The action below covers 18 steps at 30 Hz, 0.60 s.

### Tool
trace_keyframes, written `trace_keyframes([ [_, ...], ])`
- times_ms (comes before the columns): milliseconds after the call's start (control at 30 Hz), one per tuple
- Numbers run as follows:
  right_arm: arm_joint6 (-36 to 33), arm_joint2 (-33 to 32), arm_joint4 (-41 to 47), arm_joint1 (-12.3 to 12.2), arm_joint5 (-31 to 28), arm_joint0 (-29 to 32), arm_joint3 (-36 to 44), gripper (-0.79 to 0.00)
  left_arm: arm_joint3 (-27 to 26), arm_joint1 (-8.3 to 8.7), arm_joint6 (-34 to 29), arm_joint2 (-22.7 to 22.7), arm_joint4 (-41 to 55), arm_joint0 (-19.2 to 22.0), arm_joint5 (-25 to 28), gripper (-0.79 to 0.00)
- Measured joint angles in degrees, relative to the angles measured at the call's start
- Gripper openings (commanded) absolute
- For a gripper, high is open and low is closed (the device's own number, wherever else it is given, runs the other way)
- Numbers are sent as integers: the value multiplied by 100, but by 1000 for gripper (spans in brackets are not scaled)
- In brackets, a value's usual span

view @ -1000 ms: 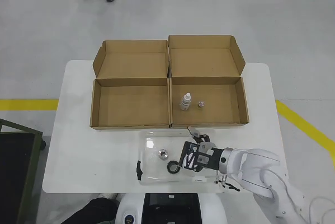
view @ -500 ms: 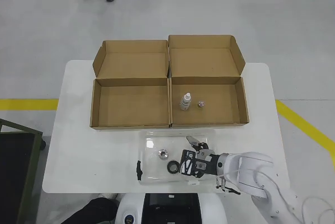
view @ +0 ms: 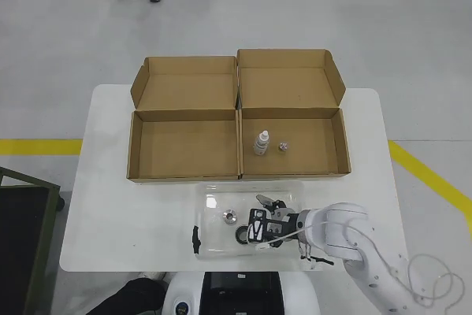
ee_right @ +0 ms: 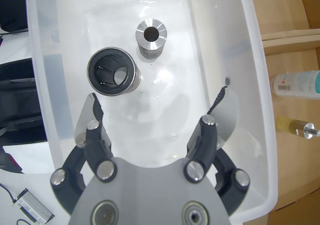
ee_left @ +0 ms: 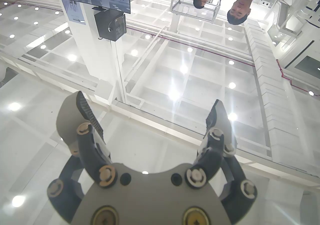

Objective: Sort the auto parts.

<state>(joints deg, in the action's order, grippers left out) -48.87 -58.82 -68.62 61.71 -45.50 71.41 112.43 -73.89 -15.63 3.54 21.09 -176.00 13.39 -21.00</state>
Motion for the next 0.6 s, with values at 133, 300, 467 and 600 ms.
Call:
trace_keyframes([
  [133, -51, 196, 62, 25, 3, -154, -190, -58, 0, 0, 0, 0, 0, 0, 0, 0],
  [300, -52, 456, 94, 59, 34, -283, -351, -55, 0, 0, 0, 0, 0, 0, 0, 0],
  [467, -2, 709, 63, 89, 51, -348, -390, -65, 0, 0, 0, 0, 0, 0, 0, 0],
  [600, 30, 885, 10, 111, 76, -396, -368, -86, 0, 0, 0, 0, 0, 0, 0, 0],
])
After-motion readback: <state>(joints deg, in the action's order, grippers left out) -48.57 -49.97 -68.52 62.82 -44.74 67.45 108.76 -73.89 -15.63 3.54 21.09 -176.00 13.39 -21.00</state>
